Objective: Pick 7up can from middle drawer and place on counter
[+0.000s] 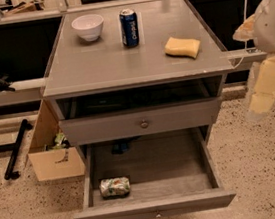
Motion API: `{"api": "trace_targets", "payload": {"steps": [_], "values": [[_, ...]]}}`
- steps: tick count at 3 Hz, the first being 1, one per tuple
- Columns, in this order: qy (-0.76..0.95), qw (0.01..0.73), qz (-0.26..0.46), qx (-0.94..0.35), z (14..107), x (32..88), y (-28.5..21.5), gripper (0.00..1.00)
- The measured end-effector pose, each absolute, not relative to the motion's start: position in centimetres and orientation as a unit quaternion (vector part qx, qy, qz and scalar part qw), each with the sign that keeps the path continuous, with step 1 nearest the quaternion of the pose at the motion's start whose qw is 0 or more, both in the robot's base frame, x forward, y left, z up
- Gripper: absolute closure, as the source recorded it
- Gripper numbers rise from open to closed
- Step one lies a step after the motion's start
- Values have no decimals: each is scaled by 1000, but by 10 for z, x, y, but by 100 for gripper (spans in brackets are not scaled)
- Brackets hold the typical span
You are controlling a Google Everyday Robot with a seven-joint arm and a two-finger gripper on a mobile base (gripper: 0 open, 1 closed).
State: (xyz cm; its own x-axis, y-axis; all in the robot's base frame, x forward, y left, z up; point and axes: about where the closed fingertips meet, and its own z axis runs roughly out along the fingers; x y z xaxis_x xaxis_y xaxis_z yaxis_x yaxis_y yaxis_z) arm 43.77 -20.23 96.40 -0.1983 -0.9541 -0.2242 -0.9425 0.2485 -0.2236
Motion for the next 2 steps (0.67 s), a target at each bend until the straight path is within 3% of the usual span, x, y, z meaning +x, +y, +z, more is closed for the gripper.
{"api": "trace_targets", "payload": {"steps": [2], "values": [[748, 152, 77, -642, 872, 427, -106, 0]]}}
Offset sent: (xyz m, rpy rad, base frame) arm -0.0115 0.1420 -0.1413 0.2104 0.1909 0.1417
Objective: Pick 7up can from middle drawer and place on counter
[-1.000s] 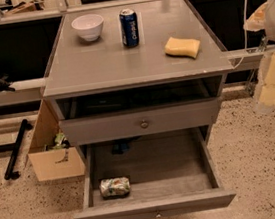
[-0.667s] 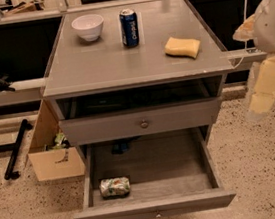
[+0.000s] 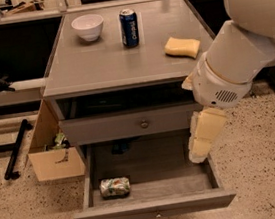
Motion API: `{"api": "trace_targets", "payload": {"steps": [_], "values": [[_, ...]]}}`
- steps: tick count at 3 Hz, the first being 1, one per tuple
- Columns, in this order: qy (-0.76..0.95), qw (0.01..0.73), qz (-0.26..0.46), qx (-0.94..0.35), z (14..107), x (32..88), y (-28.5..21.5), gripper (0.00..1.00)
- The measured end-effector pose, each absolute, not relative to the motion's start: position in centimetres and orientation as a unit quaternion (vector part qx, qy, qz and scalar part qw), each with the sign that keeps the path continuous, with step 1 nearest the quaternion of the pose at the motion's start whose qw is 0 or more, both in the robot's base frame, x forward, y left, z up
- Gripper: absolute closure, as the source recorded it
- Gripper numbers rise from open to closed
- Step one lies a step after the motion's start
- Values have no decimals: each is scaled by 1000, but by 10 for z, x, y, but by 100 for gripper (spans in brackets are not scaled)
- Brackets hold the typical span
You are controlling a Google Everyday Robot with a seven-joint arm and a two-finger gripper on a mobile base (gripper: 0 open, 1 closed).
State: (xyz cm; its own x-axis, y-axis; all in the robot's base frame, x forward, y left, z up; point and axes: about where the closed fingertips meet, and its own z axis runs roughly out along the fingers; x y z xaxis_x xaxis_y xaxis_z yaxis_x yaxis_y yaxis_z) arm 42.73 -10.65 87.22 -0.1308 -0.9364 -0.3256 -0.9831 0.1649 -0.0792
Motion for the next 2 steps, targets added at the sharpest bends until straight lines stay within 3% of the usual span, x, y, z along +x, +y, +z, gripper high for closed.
{"api": "trace_targets", "payload": {"steps": [2], "values": [[746, 151, 57, -646, 838, 437, -115, 0]]}}
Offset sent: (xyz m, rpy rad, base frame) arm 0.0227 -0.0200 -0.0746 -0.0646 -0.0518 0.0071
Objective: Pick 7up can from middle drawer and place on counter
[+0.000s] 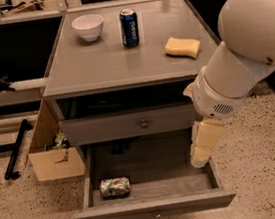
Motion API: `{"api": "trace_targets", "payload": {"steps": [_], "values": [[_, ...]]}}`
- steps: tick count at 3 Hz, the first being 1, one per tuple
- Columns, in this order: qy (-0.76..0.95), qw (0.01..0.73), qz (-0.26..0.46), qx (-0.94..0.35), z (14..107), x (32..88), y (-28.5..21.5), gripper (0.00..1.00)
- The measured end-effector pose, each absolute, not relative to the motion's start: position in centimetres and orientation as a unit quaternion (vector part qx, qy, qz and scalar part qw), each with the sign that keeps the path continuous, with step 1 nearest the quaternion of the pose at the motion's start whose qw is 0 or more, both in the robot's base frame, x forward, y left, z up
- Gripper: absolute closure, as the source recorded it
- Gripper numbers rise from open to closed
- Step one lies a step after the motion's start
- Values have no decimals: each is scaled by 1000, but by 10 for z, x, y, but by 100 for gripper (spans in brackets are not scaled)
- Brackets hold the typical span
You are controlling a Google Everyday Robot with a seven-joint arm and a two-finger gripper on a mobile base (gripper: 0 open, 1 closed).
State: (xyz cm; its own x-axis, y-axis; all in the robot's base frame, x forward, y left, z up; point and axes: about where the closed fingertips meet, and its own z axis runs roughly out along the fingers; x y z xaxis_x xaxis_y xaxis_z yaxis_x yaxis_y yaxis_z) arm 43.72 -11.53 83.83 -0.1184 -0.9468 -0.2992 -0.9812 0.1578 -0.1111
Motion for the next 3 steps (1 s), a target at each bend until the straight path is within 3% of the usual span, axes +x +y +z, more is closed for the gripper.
{"api": "trace_targets", "payload": {"steps": [1, 3], "values": [[747, 139, 38, -649, 768, 456, -137, 0], [716, 157, 66, -677, 617, 508, -129, 0]]}}
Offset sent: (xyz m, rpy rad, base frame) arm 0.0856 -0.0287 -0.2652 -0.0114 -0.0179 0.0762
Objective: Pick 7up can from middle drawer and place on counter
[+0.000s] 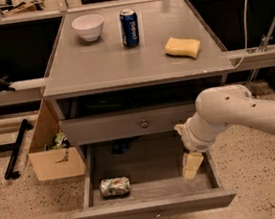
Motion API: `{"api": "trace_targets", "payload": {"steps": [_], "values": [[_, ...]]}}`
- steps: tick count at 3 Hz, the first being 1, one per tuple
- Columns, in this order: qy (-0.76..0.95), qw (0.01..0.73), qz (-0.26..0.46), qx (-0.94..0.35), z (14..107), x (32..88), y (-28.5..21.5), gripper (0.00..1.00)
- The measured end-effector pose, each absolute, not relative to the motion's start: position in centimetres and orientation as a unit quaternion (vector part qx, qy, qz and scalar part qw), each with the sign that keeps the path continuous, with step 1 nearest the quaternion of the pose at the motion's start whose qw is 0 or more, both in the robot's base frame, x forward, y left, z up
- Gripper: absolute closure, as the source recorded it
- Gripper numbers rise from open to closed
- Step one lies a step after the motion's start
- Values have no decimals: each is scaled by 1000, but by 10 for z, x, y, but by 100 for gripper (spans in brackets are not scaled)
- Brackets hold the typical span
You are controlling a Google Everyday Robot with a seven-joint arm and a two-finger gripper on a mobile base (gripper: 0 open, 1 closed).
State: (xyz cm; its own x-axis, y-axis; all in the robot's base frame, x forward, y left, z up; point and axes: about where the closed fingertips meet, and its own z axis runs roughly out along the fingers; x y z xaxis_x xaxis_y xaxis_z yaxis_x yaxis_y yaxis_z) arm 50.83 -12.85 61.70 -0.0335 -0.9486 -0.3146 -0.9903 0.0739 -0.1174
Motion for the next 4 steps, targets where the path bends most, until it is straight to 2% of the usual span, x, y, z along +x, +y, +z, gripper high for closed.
{"api": "trace_targets", "payload": {"steps": [1, 4], "values": [[683, 181, 121, -697, 579, 518, -98, 0], [667, 188, 131, -709, 545, 525, -80, 0]]}}
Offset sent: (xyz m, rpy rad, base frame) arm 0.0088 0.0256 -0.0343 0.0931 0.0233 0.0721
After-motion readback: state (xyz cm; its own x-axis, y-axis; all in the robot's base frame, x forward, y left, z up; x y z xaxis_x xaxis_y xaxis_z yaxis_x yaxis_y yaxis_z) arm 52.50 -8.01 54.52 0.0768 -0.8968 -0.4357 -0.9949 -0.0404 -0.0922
